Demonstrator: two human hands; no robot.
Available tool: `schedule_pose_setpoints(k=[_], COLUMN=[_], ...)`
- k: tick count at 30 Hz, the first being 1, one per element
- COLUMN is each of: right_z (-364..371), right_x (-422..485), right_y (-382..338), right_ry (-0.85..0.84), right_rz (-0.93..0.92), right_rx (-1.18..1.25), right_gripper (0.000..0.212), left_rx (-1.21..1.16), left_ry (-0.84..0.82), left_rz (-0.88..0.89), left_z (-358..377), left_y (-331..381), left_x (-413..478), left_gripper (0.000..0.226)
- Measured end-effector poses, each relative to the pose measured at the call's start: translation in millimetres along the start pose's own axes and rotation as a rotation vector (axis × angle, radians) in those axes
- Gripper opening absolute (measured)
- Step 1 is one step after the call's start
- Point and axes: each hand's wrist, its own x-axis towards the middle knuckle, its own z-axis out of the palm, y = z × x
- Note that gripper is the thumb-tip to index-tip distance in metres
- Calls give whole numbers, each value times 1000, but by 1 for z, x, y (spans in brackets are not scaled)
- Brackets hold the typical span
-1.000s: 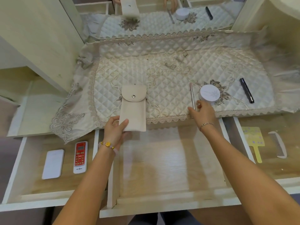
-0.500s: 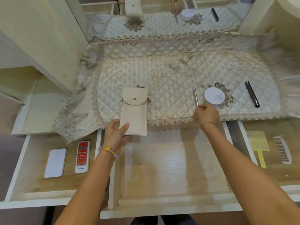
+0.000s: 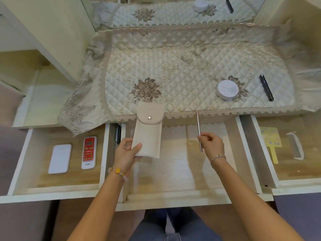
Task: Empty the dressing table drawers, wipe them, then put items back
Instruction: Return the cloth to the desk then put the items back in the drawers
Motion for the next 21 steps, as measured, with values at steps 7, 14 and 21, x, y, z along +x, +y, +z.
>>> schedule_pose_setpoints(k=[7, 14, 21], right_z=[25, 43, 56], right_x=[-36, -42, -39], right_y=[38, 55, 63], right_ry=[-107, -207, -260], right_rz=[81, 169, 207], right_rx=[-81, -176, -253], right_gripper=[6, 11, 10], left_rx=[33, 50, 171], left_ry=[28, 53, 145], left_rz=[-111, -212, -303], left_z=[-16, -14, -14], left_y=[-39, -65, -96], left_x=[-19, -12, 10], left_gripper=[18, 25, 19])
